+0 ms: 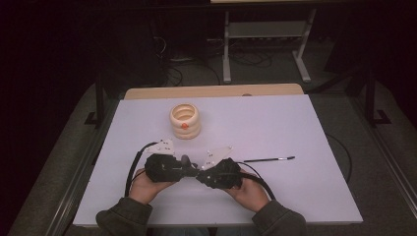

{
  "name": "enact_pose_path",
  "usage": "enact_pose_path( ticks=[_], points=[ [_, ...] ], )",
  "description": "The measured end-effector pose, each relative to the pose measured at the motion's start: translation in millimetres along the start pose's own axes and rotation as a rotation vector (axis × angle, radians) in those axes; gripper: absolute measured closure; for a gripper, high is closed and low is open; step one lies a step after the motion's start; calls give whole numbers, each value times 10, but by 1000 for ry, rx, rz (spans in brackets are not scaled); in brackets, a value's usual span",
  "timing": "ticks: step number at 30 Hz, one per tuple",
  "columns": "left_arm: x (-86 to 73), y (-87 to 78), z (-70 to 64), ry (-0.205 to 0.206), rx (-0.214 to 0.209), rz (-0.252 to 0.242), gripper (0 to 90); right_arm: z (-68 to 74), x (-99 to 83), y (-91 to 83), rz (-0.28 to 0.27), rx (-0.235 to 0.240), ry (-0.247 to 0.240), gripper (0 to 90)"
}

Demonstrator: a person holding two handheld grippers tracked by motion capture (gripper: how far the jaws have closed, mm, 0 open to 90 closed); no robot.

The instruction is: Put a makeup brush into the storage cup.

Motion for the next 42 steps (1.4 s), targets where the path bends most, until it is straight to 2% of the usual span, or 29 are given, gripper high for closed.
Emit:
enact_pose_path(
  ticks=[1,2,3,8,16,20,22,27,31,34,42],
  points=[
    [4,0,0,-9,2,-15,756,2,4,-5,-9,4,19,786],
    [7,-9,9,-1,7,-12,744,-12,3,-9,-17,7,16,787],
    [5,-12,12,-5,15,-9,715,-2,12,-19,-24,8,45,787],
    [-5,6,9,-16,5,-9,694,-18,20,-30,-52,16,66,786],
    [-20,31,7,-8,1,-7,762,-8,15,-4,-51,19,68,786],
    [-23,31,2,-7,4,-6,767,-20,8,4,-59,40,88,770],
    [-26,28,-1,-7,12,-2,768,-33,-3,2,-65,57,103,701],
    [-33,28,15,-16,23,1,769,-108,-43,-87,-70,48,135,593],
    [-37,15,23,-11,36,7,769,-195,-109,-182,-75,14,129,553],
    [-34,-3,35,-12,42,8,769,-236,-120,-249,-90,14,166,516],
    [-36,-12,64,-9,56,9,770,-348,-291,-393,-75,-16,195,445]
  ],
)
Point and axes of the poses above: each handheld gripper's, and its own axes: y roughly forward along the jaws, x roughly out of its top, z roughly to its left, the point moved 4 cm from there along y, roughly forward along the jaws, and after that the axes turned 6 degrees about -z, right-handed, at the moved point
